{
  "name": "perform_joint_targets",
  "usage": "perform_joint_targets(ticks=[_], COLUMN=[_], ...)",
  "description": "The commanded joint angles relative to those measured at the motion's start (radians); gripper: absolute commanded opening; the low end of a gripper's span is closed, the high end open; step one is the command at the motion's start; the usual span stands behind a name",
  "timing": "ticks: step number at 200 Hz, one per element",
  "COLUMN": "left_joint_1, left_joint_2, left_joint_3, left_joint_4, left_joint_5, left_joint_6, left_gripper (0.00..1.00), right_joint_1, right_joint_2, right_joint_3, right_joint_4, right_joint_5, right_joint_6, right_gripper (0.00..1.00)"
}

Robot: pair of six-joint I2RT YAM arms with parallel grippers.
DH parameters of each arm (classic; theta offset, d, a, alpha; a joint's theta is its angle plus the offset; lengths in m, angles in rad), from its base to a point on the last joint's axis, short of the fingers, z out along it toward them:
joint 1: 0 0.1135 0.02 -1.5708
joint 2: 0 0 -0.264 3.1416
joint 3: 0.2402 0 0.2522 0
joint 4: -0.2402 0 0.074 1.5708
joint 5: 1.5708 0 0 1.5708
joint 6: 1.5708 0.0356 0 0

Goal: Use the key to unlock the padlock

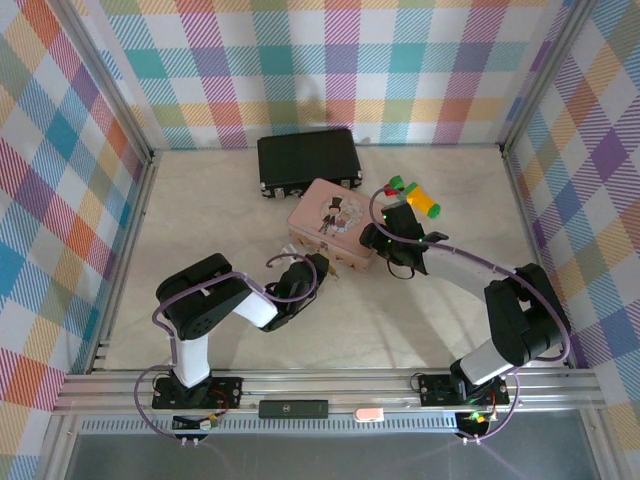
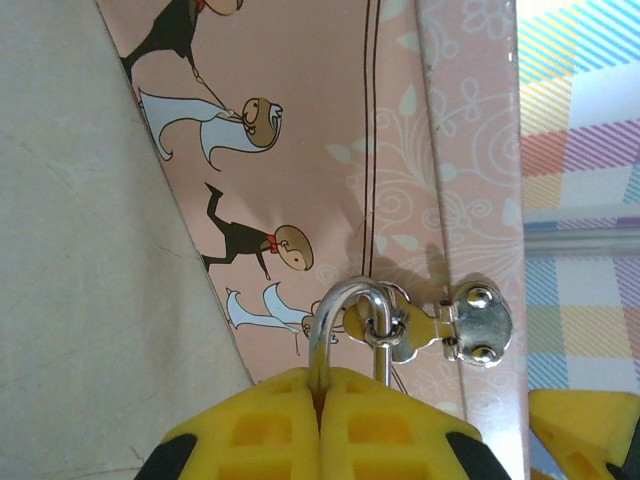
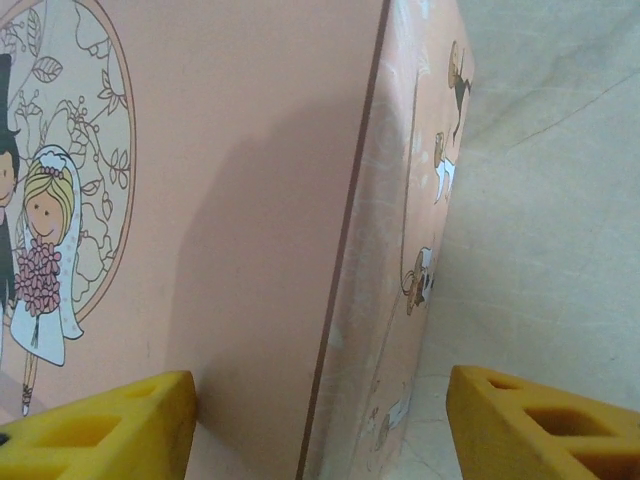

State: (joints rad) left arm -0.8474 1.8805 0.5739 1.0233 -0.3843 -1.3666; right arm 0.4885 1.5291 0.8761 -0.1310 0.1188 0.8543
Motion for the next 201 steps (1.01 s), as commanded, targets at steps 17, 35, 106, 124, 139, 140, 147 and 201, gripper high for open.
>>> perform_joint_targets(ticks=[17,35,106,124,139,140,147,201], left_joint_1=[0.004,0.003,0.035,0.040,0.051,0.051,0.056,0.072], left_joint_2=[-0.005,-0.025,-0.011,-0.012,-0.020,-0.020,-0.027,-0.160], left_joint_3=[0.004,0.010,-0.003,0.005,0.012,0.012,0.013,-0.042], left_joint_4=[0.005,-0.042,-0.019,-0.021,-0.016,-0.016,-0.018,-0.108], left_joint_5=[-0.209,-0.227,-0.204,-0.225,-0.229,-0.228,-0.222,-0.233], left_joint_6=[-0.118,-0.143,-0.115,-0.112,-0.096,-0.094,-0.084,-0.012], left_gripper=[0.00,0.00,0.00,0.00,0.00,0.00,0.00,0.00], right_joint_1=[-0.007,-0.007,-0.007,-0.006,-0.007,-0.007,-0.007,-0.008], right_joint_2=[-0.007,-0.004,0.017,0.017,0.016,0.016,0.014,0.020], right_joint_3=[-0.060,-0.055,-0.035,-0.036,-0.036,-0.036,-0.032,-0.001], right_joint_4=[-0.031,-0.038,-0.031,-0.033,-0.031,-0.031,-0.032,-0.044], right_joint_5=[0.065,0.068,0.044,0.045,0.042,0.041,0.040,0.055], right_joint_6=[0.067,0.065,0.057,0.060,0.059,0.058,0.054,0.017], right_gripper=[0.63,0.62,0.61,0.61,0.61,0.61,0.61,0.61])
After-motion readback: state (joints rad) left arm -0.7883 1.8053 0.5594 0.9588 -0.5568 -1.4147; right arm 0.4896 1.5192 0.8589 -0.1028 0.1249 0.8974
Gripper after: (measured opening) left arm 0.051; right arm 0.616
